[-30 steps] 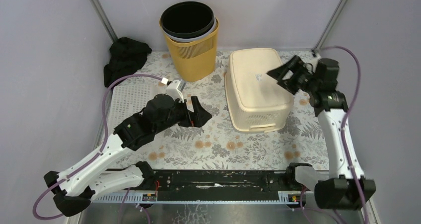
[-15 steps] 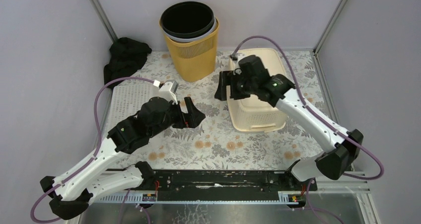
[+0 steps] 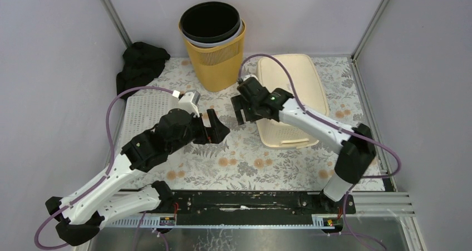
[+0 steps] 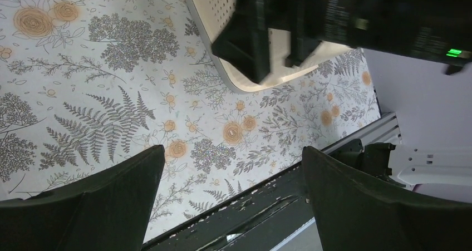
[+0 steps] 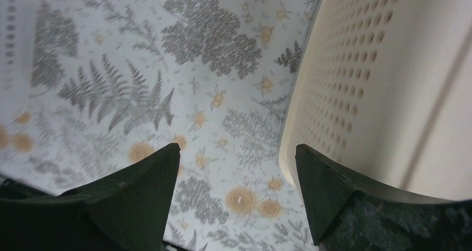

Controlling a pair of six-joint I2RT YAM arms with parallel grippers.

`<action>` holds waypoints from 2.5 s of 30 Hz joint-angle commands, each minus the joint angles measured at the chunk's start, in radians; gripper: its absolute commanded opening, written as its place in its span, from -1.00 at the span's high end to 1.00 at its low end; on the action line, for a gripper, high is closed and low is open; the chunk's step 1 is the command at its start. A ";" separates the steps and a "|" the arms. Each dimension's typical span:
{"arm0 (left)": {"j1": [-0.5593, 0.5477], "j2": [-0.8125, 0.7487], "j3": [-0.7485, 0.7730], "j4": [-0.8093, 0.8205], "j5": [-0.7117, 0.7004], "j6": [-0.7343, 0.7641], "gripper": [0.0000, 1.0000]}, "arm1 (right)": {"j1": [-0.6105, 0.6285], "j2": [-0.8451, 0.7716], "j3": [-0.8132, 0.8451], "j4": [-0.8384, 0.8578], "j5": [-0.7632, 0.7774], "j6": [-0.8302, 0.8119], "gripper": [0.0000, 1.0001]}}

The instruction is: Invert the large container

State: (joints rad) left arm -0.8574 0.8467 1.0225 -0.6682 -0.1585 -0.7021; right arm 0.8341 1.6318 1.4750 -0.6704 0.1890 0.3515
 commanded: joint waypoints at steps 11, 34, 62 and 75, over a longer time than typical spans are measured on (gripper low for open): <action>0.000 -0.035 0.001 -0.029 -0.037 -0.023 -1.00 | -0.080 0.297 0.140 0.093 0.157 0.016 -0.67; -0.001 -0.058 -0.011 -0.048 -0.049 -0.012 -1.00 | -0.429 0.409 0.266 0.091 0.139 -0.041 -0.67; -0.001 -0.005 0.026 -0.064 -0.062 0.029 -1.00 | -0.607 0.026 0.225 -0.024 -0.051 -0.009 -0.56; -0.001 -0.049 0.000 -0.054 -0.036 0.043 -1.00 | -0.631 -0.559 -0.280 -0.163 0.162 0.229 0.34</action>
State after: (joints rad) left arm -0.8574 0.8230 1.0206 -0.7353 -0.2001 -0.6788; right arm 0.2222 1.1419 1.3098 -0.7795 0.2741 0.4503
